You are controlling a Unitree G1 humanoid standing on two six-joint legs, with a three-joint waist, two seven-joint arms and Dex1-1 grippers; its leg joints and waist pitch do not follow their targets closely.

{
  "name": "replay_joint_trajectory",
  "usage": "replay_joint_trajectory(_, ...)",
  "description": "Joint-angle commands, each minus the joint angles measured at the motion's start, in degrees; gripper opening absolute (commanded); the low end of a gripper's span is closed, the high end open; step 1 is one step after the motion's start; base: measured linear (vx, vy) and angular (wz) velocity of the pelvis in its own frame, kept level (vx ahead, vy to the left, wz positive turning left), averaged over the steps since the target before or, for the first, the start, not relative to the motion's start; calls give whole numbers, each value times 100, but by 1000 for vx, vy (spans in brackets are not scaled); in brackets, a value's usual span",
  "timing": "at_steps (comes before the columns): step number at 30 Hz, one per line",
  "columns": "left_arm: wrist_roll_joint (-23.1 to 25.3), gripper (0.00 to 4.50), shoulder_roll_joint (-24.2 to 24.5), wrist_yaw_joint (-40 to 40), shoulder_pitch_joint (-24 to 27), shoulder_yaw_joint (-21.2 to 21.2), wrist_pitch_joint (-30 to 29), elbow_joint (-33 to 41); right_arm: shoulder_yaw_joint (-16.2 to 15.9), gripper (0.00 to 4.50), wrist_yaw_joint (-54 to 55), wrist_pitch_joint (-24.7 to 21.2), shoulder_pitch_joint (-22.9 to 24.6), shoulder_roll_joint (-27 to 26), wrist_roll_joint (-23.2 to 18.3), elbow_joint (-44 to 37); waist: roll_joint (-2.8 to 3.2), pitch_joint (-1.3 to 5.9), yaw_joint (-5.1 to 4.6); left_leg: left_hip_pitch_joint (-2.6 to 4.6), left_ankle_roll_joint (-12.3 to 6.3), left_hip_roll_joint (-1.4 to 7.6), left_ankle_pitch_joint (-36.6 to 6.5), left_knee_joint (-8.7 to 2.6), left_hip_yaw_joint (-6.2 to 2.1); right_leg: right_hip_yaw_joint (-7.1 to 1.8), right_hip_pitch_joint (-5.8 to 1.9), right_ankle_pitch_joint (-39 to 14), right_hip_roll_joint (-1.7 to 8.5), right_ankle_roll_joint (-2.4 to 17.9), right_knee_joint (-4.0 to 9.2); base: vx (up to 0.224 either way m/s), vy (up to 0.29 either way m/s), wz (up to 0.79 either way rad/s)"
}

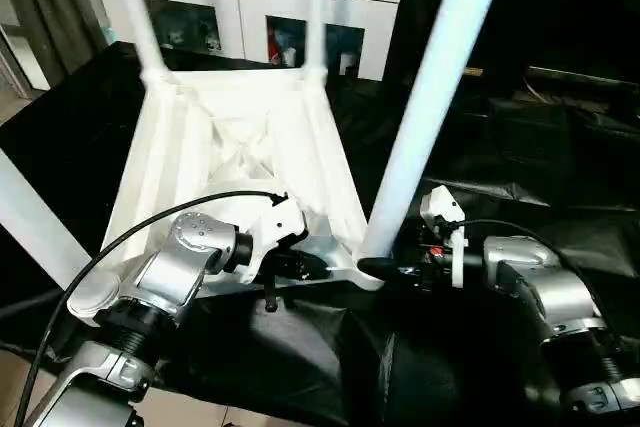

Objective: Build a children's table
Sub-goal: Rotate leg to tighten

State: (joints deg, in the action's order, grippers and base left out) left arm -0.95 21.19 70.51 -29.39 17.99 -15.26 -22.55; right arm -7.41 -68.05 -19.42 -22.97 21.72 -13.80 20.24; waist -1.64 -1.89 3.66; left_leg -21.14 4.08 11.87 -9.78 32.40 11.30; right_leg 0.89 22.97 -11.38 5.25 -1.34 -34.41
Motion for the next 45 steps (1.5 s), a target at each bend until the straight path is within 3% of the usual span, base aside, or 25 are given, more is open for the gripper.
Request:
replay_joint_trajectory(1,53,0,-31,27,87,237,-64,39,-250,297,-297,-80,-1,11,-60,-121,-19,294,5,83,-232,106,-1124,-319,-12,-95,-233,-400,152,1420,334,0,0,0)
replay_joint_trajectory(5,63,0,-21,19,84,224,-72,40,-304,264,-325,-111,14,11,-91,-152,-25,305,18,73,-333,100,-916,-296,-5,-87,-249,-138,148,1482,301,0,0,0)
replay_joint_trajectory(11,92,0,-87,-208,59,177,-60,-28,-315,232,-296,-137,105,-24,-89,-194,-19,296,40,87,-292,108,-1035,-298,-4,-90,-238,-334,154,1468,321,0,0,0)
replay_joint_trajectory(13,165,0,-286,-652,-29,67,-62,-217,-303,224,-41,-91,227,-138,-29,-213,-24,289,63,95,-274,108,-1077,-301,-1,-96,-231,-402,150,1427,334,0,0,0)
replay_joint_trajectory(15,235,0,-446,-1009,-119,-1,-64,-376,-274,220,304,-21,299,-297,65,-162,-27,267,80,99,-205,107,-1225,-318,-3,-101,-218,-673,157,1358,367,0,0,0)
replay_joint_trajectory(16,268,0,-565,-1245,-179,-46,-74,-480,-236,218,673,36,303,-441,184,-41,-22,234,73,108,-57,105,-1560,-353,-13,-108,-184,-1276,165,1198,429,0,0,0)
replay_joint_trajectory(18,304,0,-750,-1582,-268,-110,-79,-629,-184,213,1241,156,299,-661,376,166,-31,225,69,120,60,97,-1808,-373,-38,-103,-175,-1808,181,1040,469,0,0,0)
replay_joint_trajectory(20,323,0,-935,-1864,-351,-153,-83,-754,-126,207,1769,222,288,-882,519,358,-22,197,22,144,213,81,-2253,-405,-92,-84,-130,-2757,198,692,558,-54,6,-5)
replay_joint_trajectory(22,340,0,-1186,-2199,-456,-189,-108,-888,6,202,2453,175,251,-1218,601,581,-28,177,-21,155,264,65,-2471,-410,-112,-70,-82,-3179,191,506,622,-52,10,-5)
replay_joint_trajectory(23,361,0,-1360,-2398,-522,-191,-121,-965,83,202,2922,157,212,-1471,650,712,-33,192,-76,169,275,62,-2574,-419,-148,-46,-94,-3319,200,446,640,0,0,0)
replay_joint_trajectory(26,420,0,-1602,-2582,-595,-140,-100,-1060,77,200,3499,289,118,-1843,793,886,-4,187,-176,170,303,50,-2813,-442,-188,-10,-68,-3477,190,345,702,0,0,0)
replay_joint_trajectory(29,458,0,-1649,-2573,-611,-89,-61,-1083,-10,200,3474,434,74,-1934,861,913,15,196,-216,189,234,51,-2964,-453,-194,11,-66,-3291,181,410,739,0,0,0)
replay_joint_trajectory(32,510,0,-1625,-2425,-608,-8,17,-1115,2,267,3049,515,46,-1981,689,861,1,192,-224,178,167,58,-2999,-470,-189,-4,-65,-2983,173,533,722,0,0,0)
replay_joint_trajectory(34,520,0,-1533,-2299,-592,28,40,-1106,-30,269,2716,446,54,-1872,589,754,9,189,-221,158,149,65,-2962,-483,-185,-17,-76,-2841,170,590,700,0,0,0)
replay_joint_trajectory(35,518,0,-1495,-2246,-586,37,40,-1095,-53,277,2636,449,58,-1817,591,721,-18,193,-221,154,133,64,-2943,-480,-179,-19,-82,-2804,170,602,699,0,0,0)
replay_joint_trajectory(38,518,0,-1297,-1990,-555,55,65,-1025,-117,320,2293,493,51,-1504,596,609,-33,213,-186,132,56,81,-2628,-470,-142,-63,-108,-2352,181,760,646,0,0,0)
replay_joint_trajectory(42,561,0,-1148,-1893,-568,32,58,-991,-41,320,1877,501,-13,-1159,507,589,-31,233,-149,107,-54,93,-2164,-440,-98,-86,-160,-1683,173,997,555,0,0,0)
replay_joint_trajectory(45,536,0,-1140,-1894,-618,-32,-32,-1046,35,320,1701,493,-50,-1003,477,577,-34,244,-124,111,-96,92,-1969,-425,-75,-87,-178,-1544,179,1095,539,0,0,0)
